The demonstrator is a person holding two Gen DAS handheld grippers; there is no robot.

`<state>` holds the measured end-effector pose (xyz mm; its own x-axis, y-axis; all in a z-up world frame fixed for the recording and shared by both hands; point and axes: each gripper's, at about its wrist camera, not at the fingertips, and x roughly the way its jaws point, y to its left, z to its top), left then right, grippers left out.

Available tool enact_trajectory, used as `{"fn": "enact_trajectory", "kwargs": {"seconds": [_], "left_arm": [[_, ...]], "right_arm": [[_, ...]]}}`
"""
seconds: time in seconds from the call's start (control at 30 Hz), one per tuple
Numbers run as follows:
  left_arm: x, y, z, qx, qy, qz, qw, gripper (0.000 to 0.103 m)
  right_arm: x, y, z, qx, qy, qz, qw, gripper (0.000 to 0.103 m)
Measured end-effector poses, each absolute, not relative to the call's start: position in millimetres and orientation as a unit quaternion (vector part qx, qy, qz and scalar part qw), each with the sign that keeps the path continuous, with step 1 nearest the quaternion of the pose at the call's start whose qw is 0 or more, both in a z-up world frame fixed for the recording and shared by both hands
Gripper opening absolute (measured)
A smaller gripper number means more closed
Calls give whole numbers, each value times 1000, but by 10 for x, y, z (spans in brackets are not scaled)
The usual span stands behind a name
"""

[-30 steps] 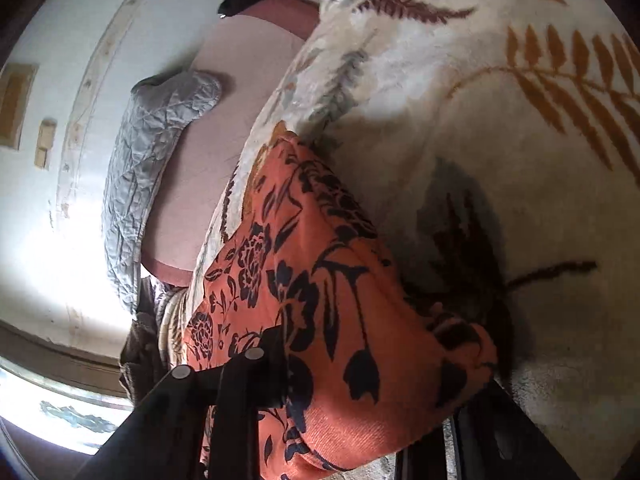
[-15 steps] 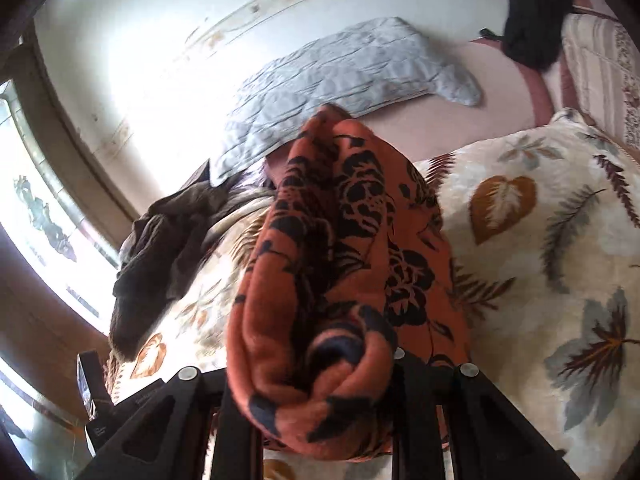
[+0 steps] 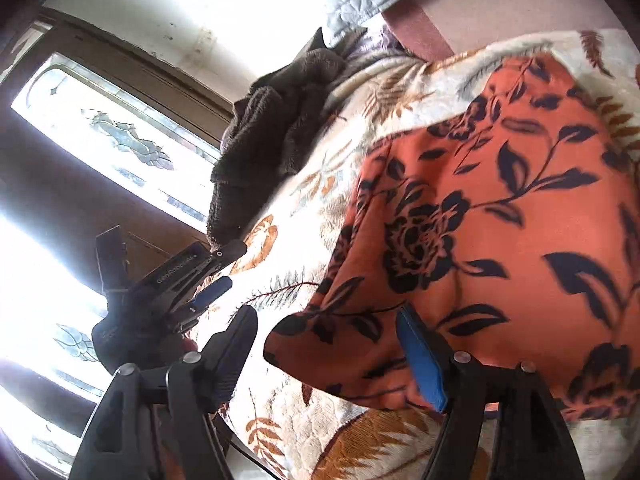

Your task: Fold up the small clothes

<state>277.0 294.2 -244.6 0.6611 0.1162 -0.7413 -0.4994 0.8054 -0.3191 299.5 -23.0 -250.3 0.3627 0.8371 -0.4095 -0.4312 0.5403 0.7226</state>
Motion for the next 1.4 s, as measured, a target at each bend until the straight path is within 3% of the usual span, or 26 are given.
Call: {"fn": "enact_trajectory", "kwargs": {"seconds": [0.07, 0.13, 0.17, 0.23, 0.3, 0.47, 0.73, 1.0, 1.23, 1.4], "left_arm": [[2822, 2726, -2350, -247, 364, 123, 890, 65], [2896, 2428, -2303, -213, 372, 58, 902, 65], [2943, 2257, -2321, -185, 384, 36, 904, 65], [3047, 1935, -2491, -111, 424, 30, 898, 65], [3187, 1723, -2832, -35, 480, 54, 875, 66], [3318, 1880, -2981, -79, 484, 71, 868, 71], [3357, 1804, -2993, -17, 474, 95, 875, 83], [3224, 1775, -2809, -4, 444, 106, 890, 82], [3093, 1678, -2706, 17, 416, 97, 904, 82], [3098, 1620, -2701, 27, 413, 95, 906, 82]], "right_arm": [[2914, -583, -2434, 243, 359, 348, 831, 72], [2920, -877, -2500, 242, 346, 310, 852, 49], [2976, -965, -2597, 239, 362, 288, 854, 31], [3238, -958, -2879, 236, 435, 285, 821, 30], [3329, -997, -2998, 252, 446, 285, 810, 19], [3483, -1122, -2660, 275, 387, 286, 833, 23], [4277, -792, -2953, 275, 465, 242, 806, 23], [3419, -1052, -2589, 239, 426, 261, 833, 23], [2966, -945, -2866, 197, 462, 253, 827, 24], [2936, -1067, -2774, 218, 445, 263, 828, 24]]}}
